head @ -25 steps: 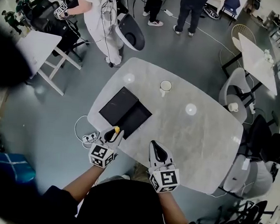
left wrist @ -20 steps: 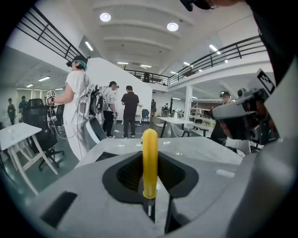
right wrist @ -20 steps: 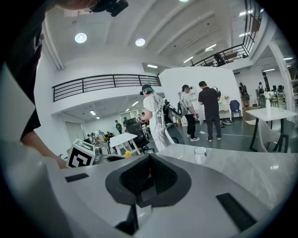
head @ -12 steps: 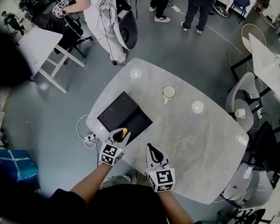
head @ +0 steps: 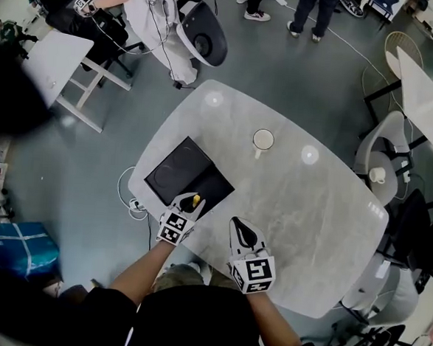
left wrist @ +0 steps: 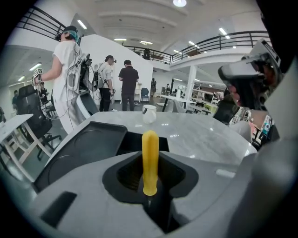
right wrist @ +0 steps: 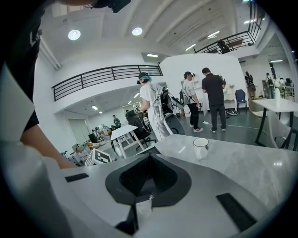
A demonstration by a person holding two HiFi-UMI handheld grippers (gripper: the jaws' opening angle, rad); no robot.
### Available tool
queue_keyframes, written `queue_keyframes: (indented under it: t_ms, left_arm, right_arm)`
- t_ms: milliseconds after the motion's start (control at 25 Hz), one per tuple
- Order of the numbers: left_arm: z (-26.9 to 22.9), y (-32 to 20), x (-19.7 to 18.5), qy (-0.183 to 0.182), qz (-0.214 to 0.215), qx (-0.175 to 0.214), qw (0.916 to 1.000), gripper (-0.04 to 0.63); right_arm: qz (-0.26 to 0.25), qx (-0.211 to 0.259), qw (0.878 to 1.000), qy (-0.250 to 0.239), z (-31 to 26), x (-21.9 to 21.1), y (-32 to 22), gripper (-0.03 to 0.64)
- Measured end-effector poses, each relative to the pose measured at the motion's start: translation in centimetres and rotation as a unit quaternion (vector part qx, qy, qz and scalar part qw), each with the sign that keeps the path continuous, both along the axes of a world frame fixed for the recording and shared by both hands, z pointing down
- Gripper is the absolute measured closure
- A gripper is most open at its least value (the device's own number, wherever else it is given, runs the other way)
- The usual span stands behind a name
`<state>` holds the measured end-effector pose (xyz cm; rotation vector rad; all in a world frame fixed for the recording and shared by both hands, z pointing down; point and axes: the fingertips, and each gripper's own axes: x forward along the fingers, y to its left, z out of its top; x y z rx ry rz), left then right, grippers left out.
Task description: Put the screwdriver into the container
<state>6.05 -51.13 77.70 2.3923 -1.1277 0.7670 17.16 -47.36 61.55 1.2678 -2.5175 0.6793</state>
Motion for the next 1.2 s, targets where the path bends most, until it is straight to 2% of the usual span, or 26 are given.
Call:
queue_keyframes:
  t_ms: [240, 520, 800, 960, 1200]
  left_arm:
    - [1.9, -1.8, 1.5, -0.005, 0.019, -0.023, 0.9995, 0.506]
    - [5.6, -3.6, 3.3, -0.011, 0.019, -0.068, 0.9974, 0.506]
    - [9.0, -4.7, 2.7, -0.02, 0.019, -0.115, 0.993, 0.506]
    - [9.3, -4.6, 2.7, -0.032, 0.025, -0.115, 0.9926, 0.508]
    - [8.8, -4.4, 2.3, -0.03, 0.018, -0.119, 0.9923, 0.507]
  right_arm:
    - [0.018, -0.02, 1.0, 0.008, 1.3, 2.2, -1.1, 0.604]
    - [0.053, -0.054, 0.997, 0.007, 3.3, 5.5, -0.9, 0.604]
    - [0.073, -0.067, 0.995, 0.006, 4.1, 6.8, -1.5, 0.604]
    - [0.098, -0.077, 0.992, 0.004, 4.7, 8.4, -1.2, 0.604]
    - [0.106, -0.073, 0.992, 0.004, 4.3, 8.4, -1.1, 0.604]
